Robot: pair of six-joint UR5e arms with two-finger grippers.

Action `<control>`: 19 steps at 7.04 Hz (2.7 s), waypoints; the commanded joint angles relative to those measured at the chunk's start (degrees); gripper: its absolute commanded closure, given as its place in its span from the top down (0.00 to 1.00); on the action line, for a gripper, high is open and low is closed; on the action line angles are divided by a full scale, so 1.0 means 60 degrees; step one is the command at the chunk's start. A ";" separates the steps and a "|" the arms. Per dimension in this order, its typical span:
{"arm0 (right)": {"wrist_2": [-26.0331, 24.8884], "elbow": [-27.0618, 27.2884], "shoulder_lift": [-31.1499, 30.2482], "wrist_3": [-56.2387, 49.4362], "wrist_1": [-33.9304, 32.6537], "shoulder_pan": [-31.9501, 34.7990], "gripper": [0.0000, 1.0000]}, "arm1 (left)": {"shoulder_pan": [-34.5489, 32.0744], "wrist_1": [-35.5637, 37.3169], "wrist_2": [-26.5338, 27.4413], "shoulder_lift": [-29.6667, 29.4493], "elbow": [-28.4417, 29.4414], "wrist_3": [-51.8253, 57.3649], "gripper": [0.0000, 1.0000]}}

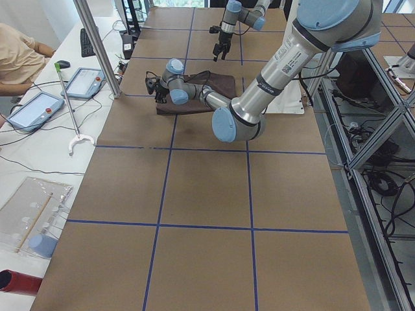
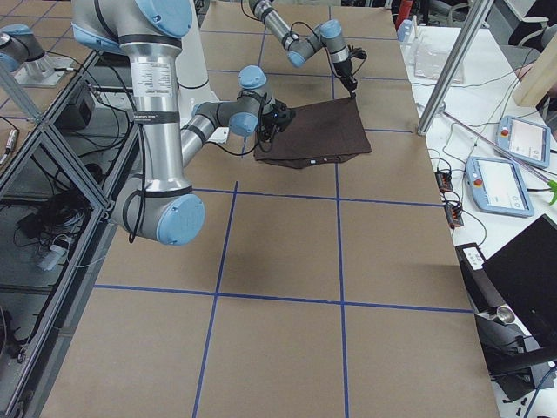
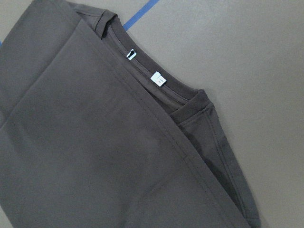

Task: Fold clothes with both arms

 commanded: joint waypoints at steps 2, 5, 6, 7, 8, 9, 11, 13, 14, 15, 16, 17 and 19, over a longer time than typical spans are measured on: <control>-0.1296 -0.1759 0.0963 0.0816 -0.0061 -0.0833 1.00 | -0.0072 -0.0073 -0.0470 0.0168 -0.0579 0.0006 0.58; -0.1078 -0.1357 0.0788 0.0787 -0.1329 -0.0936 0.99 | -0.0306 -0.0088 -0.0543 0.0213 -0.0565 0.0036 0.57; -0.1004 -0.1266 0.0774 0.0802 -0.1683 -0.1067 0.99 | -0.0291 -0.0088 -0.0543 0.0242 -0.0565 0.0036 0.57; -0.0989 -0.1265 0.0774 0.0816 -0.1716 -0.1140 0.94 | -0.0291 -0.0088 -0.0543 0.0271 -0.0565 0.0021 0.57; -0.0989 -0.1323 0.0701 0.0802 -0.1731 -0.1228 0.76 | -0.0291 -0.0088 -0.0543 0.0272 -0.0565 0.0021 0.57; -0.1003 -0.1367 0.0657 0.0802 -0.1731 -0.1345 0.71 | -0.0291 -0.0088 -0.0543 0.0272 -0.0580 0.0006 0.57; -0.0989 -0.1280 0.0526 0.0802 -0.1731 -0.1317 0.27 | -0.0277 -0.0088 -0.0543 0.0272 -0.0594 0.0006 0.57; -0.0960 -0.1090 0.0349 0.0787 -0.1716 -0.1317 0.00 | -0.0277 -0.0088 -0.0543 0.0257 -0.0594 0.0006 0.57; -0.0960 -0.1060 0.0349 0.0787 -0.1716 -0.1317 0.00 | -0.0277 -0.0088 -0.0543 0.0257 -0.0594 0.0006 0.57; -0.0960 -0.0930 0.0349 0.0787 -0.1716 -0.1317 0.00 | -0.0277 -0.0088 -0.0674 0.0272 -0.0638 0.0006 0.57; -0.0960 -0.0711 0.0349 0.0802 -0.1731 -0.1317 0.00 | -0.0262 -0.0088 -0.0791 0.0533 -0.0986 -0.0023 0.57; -0.0931 -0.0607 0.0349 0.0816 -0.1731 -0.1317 0.00 | 0.0057 0.0014 -0.0865 0.1478 -0.2295 -0.0067 0.57; -0.0814 -0.0097 0.0161 0.1005 -0.1716 -0.1447 0.00 | 0.0833 0.0044 -0.0822 0.2670 -0.4234 -0.1406 0.58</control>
